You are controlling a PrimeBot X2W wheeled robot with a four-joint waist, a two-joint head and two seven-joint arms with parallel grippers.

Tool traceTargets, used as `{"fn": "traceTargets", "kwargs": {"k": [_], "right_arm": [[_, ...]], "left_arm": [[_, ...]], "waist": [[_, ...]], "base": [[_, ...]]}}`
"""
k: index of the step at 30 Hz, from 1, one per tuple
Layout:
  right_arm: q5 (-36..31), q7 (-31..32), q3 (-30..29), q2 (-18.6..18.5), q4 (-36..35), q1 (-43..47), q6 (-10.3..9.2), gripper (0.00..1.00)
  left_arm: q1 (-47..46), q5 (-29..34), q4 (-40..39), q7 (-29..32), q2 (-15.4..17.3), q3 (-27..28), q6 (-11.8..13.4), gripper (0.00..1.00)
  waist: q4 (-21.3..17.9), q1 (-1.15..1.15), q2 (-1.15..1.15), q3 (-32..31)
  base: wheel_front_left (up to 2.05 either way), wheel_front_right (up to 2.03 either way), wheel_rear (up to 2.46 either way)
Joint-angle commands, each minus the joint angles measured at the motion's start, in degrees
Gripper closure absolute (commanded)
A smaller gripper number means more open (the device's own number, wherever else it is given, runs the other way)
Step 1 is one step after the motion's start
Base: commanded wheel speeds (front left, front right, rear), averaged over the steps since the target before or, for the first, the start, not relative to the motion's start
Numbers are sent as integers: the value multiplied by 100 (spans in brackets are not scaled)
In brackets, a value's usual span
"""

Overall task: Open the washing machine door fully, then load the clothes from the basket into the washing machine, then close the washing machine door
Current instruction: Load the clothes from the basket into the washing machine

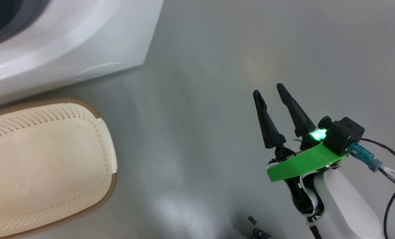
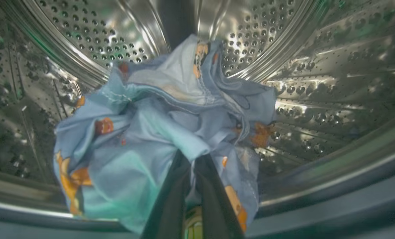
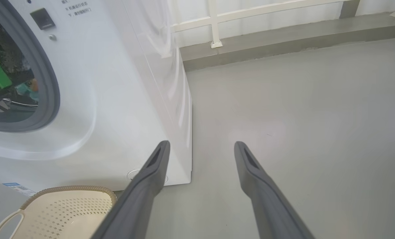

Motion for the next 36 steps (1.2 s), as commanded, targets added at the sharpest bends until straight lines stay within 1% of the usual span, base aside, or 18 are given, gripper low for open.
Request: {"fn": "traceTargets", "kwargs": {"k": [1,8,12,13,14,15,16,18,22,25,30,36], "right_arm": [[37,-45,97,10,-152,-21,26,0],[288,-45,208,15,-272,-76,26,0],[364,-45,206,16,-312,-99,26,0],[370,-45,202,16,-312,-102,26,0],[376,-45,204,16,-309,-109,26,0],[385,-45,213,16,-311,-123,26,0],[385,-45,213,16,-311,-123,26,0],[391,-45,230,16,-311,-160,26,0],[363,-45,212,16,-276,-159,26,0],[348,-45,198,17,-254,-161,26,0],[299,-45,174,17,-200,-180,26,0],[176,-45,117,17,-92,-141,26,0]], "left_arm": [[-183,72,-173,-81,305,-18,-34,100],[-837,185,-283,-372,681,-192,-207,100],[-1053,135,-206,-440,763,-214,-276,100],[-1077,120,-160,-445,762,-214,-278,62],[-1100,99,-90,-408,752,-211,-280,4],[-1124,97,-23,-352,743,-226,-280,0],[-1124,97,-23,-352,743,-226,-280,0],[-1176,125,143,-152,706,-295,-213,0],[-1106,79,260,-71,600,-335,-237,0],[-1008,44,288,-156,545,-345,-262,0],[-638,-89,320,-492,413,-330,-332,0],[142,-280,180,-731,191,-270,-388,0]], "waist": [[-127,0,0,214],[-394,0,0,628],[-436,0,0,717],[-432,0,0,719],[-427,0,0,716],[-422,0,0,709],[-422,0,0,709],[-401,0,0,678],[-326,0,0,587],[-279,0,0,515],[-145,0,0,251],[110,0,0,-216]], "base": [[0,0,0],[0,0,0],[0,0,0],[0,0,0],[0,0,0],[0,0,0],[0,0,0],[0,0,0],[0,0,0],[0,0,0],[0,0,0],[0,0,0]]}}
